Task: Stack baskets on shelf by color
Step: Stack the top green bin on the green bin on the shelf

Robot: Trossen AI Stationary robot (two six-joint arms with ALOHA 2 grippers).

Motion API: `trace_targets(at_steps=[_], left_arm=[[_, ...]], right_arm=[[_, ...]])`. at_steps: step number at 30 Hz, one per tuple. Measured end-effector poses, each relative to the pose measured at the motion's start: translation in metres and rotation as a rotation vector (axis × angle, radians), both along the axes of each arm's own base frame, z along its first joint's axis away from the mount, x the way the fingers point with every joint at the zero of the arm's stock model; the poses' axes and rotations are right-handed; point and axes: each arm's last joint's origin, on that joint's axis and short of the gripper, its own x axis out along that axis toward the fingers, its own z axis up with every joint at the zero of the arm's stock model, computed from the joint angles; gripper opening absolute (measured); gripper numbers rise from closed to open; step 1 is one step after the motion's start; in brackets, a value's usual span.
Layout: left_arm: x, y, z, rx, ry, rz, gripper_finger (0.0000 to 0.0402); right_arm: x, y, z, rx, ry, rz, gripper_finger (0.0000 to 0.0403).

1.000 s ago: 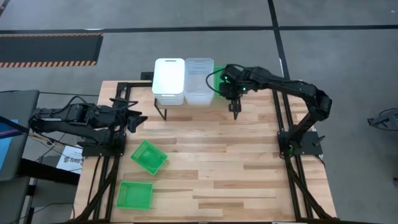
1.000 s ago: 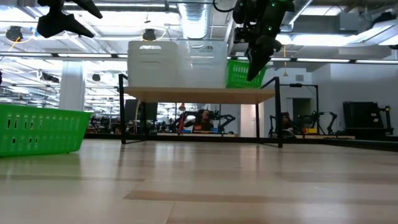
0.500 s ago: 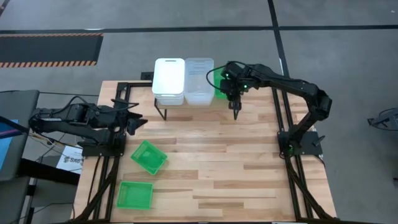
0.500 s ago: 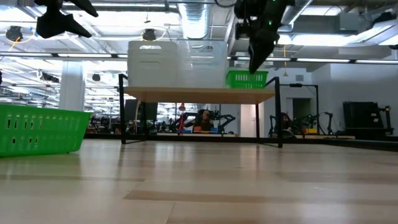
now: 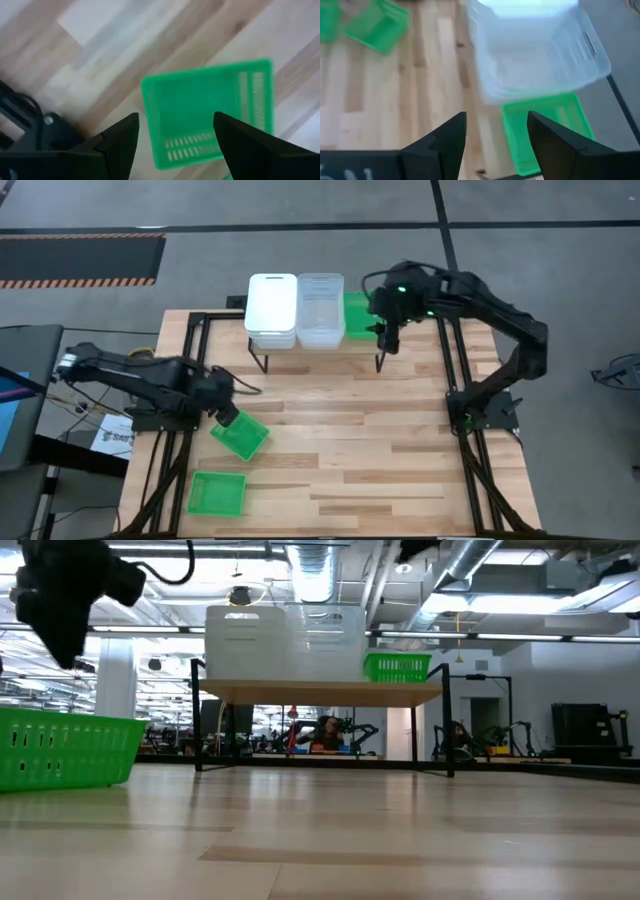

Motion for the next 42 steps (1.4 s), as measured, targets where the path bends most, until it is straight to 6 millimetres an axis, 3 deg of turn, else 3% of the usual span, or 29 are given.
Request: trace_targets(at_steps=[5, 11, 18, 22, 26, 34, 42], left_arm=[[0.015, -0.017, -0.018, 0.040, 0.117, -0.058, 0.0245], [0.001, -0.015, -0.048, 0.095, 0.151, 0.043, 0.0245], [-0.003, -0.016, -0.078, -0.035, 0.051, 0.106, 0.0242], [0.003, -0.020, -0.098, -0.129, 0.011, 0.129, 0.0214], [0.025, -0.023, -0.109, -0.198, -0.148, 0.173, 0.0169], [0.087, -0.014, -0.103, -0.190, -0.474, 0.191, 0.0084], [0.162, -0.009, -0.092, -0.194, -0.556, 0.004, 0.0063]], right_arm=[[-0.014, 0.028, 0.014, 0.031, -0.068, 0.042, 0.0225], [-0.024, 0.055, 0.022, 0.102, -0.117, 0.073, 0.0224], [-0.024, 0.081, 0.023, 0.123, -0.118, 0.133, 0.0224], [-0.024, 0.093, 0.021, 0.185, -0.123, 0.122, 0.0223], [-0.027, 0.115, 0.020, 0.262, -0.111, 0.146, 0.0223], [-0.027, 0.161, 0.009, 0.299, -0.056, 0.131, 0.0223], [-0.014, 0.210, -0.019, 0.220, 0.046, 0.063, 0.0223]])
